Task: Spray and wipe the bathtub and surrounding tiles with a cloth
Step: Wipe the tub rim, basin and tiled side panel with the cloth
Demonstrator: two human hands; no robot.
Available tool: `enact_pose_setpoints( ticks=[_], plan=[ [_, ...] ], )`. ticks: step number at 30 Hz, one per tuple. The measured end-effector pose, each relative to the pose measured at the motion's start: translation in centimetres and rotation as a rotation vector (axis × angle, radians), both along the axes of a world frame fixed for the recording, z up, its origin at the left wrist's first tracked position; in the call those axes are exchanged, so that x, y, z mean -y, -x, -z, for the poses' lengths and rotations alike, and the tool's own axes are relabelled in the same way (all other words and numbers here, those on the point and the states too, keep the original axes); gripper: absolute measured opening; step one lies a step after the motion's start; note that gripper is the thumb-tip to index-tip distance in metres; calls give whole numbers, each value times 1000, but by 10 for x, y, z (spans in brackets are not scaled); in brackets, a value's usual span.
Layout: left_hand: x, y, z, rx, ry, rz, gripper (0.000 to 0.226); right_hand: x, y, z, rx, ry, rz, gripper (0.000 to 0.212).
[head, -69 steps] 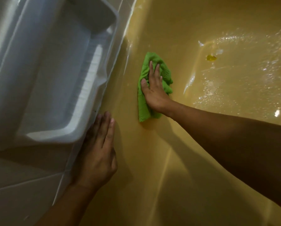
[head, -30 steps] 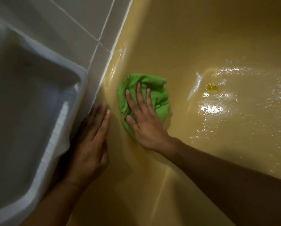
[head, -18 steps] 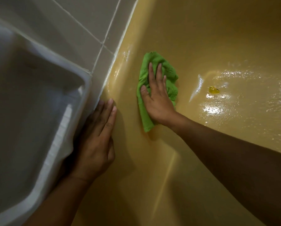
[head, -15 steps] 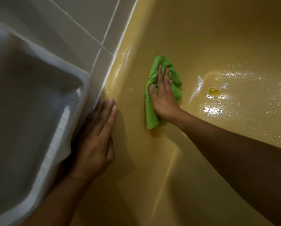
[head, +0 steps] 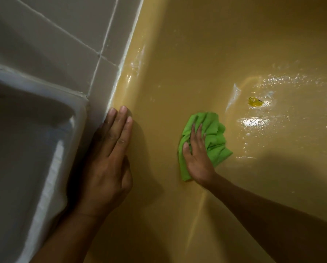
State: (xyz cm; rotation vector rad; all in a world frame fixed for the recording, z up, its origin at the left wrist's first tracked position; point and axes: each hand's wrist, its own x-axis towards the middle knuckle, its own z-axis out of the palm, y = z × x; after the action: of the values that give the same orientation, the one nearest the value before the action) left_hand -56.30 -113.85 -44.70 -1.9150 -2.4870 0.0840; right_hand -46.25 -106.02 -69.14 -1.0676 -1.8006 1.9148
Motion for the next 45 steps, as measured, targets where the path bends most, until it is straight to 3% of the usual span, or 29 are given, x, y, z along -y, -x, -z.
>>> enact_pose_setpoints(
  ticks=[5,11,22,32,38,45],
  plan=[
    [-10,2,0,31,-5,-13,80,3,-1,-53,-94,-231,-108,66],
    [-22,4,1,47,9,-16,78,-72,25,-100,-133,-400,-111,67],
    [-48,3,-2,35,23,-36,77,-197,54,-119,-135,-315,-31,66],
    [-70,10,-1,20,38,-18,75,-240,58,-71,-63,-227,39,62],
    [-85,11,-1,-22,43,-6,79,-234,44,-3,51,-132,19,63],
    [-104,16,0,-76,33,18,86,-199,4,64,239,-448,-217,71]
  ],
)
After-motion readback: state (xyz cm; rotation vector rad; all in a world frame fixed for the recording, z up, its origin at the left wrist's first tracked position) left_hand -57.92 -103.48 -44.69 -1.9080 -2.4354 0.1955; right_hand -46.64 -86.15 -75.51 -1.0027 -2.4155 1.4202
